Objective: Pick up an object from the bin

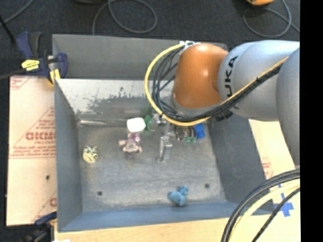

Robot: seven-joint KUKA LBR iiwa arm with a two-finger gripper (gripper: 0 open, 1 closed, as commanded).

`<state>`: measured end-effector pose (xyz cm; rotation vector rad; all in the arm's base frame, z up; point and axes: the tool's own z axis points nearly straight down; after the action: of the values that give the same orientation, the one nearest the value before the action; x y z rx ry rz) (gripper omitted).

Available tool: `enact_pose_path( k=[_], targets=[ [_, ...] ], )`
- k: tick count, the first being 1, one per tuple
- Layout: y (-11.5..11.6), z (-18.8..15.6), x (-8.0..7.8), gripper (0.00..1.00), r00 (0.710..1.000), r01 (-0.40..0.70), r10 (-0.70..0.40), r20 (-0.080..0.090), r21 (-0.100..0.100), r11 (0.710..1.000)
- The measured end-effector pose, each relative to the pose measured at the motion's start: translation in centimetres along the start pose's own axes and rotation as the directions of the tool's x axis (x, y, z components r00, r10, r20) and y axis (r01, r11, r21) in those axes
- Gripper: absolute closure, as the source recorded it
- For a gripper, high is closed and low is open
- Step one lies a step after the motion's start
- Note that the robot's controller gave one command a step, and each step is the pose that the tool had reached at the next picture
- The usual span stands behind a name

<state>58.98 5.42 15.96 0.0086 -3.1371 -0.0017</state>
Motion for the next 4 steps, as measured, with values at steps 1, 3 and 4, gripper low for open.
enact_pose_path(
  k=[1,3,4],
  targets=[
    [0.0,-0.5,-0.2,0.0,1.0,-0.001,0.001,0.008,0.0,1.0],
    [2.6,3.3,-5.4,0.0,0.943,0.334,-0.334,0.014,0.004,0.943],
    [3.3,4.7,-6.3,0.0,0.88,0.475,-0.475,0.011,0.007,0.88]
  ],
)
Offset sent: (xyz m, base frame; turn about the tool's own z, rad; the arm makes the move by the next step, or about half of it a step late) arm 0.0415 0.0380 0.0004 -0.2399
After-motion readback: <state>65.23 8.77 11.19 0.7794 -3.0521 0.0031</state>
